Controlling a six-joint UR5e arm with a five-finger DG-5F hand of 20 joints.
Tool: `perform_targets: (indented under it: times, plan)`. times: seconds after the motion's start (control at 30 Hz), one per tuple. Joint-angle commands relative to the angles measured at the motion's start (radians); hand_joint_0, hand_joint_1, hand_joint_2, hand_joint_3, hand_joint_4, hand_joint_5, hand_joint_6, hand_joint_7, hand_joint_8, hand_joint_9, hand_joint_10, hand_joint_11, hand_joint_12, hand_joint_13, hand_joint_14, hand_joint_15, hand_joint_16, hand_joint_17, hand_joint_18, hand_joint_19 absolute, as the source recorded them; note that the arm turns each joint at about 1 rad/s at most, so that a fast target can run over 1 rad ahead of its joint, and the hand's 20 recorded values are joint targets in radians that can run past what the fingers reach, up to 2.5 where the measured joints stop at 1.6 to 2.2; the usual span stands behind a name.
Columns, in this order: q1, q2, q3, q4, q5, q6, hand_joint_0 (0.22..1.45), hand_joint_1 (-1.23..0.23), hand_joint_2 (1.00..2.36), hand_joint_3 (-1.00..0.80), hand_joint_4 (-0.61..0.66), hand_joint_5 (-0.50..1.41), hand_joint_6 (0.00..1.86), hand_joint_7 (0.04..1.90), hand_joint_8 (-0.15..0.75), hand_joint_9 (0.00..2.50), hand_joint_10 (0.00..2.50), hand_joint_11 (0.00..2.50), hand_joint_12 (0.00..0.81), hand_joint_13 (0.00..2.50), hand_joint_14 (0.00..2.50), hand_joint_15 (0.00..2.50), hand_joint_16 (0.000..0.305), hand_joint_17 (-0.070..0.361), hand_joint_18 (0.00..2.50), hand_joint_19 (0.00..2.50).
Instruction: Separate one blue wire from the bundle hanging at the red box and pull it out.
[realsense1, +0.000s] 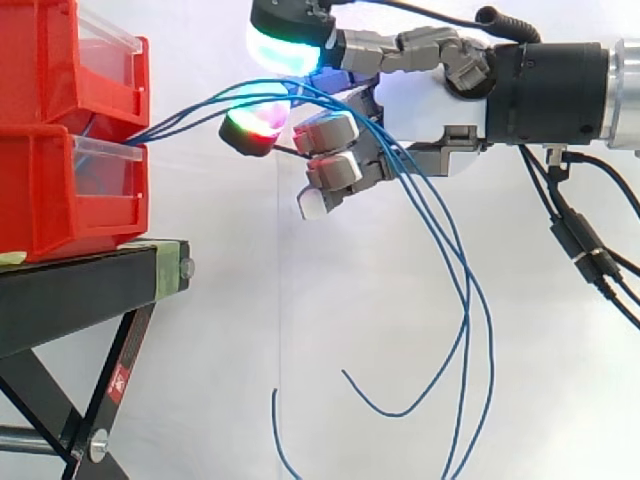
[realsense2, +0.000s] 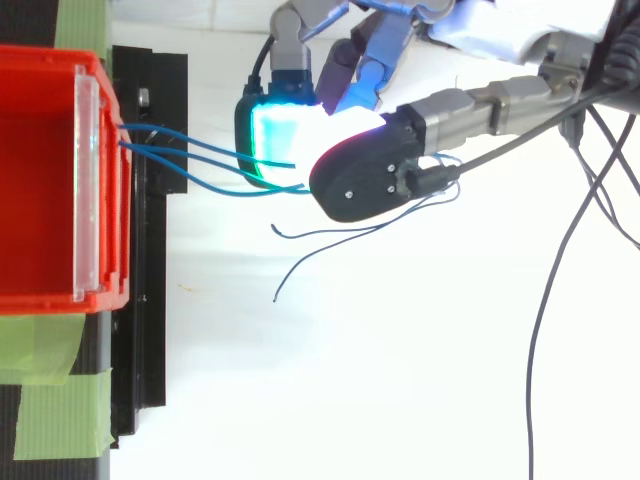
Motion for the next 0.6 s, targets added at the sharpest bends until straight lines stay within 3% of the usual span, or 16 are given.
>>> perform_targets:
  times: [0.0,0.27,0.57]
  plan:
    - [0.0,0.0,0.0,0.0,0.0,-0.001,0.51,-0.57,1.0,-0.47,0.16,-0.16,0.83,0.99,0.343,1.35,0.01,1.54,0.492,1.34,0.02,1.23,0.055,0.124,0.88,0.67]
    - [0.0,0.0,0.0,0.0,0.0,-0.001,0.52,-0.72,1.0,-0.48,0.17,-0.17,0.84,1.0,0.338,1.3,0.01,1.55,0.476,1.31,0.02,1.22,0.054,0.122,0.84,0.66]
    - [0.0,0.0,0.0,0.0,0.003,-0.001,0.56,-0.77,1.01,-0.43,0.18,-0.17,0.85,0.99,0.323,1.3,0.01,1.54,0.473,1.29,0.02,1.21,0.052,0.116,0.82,0.67]
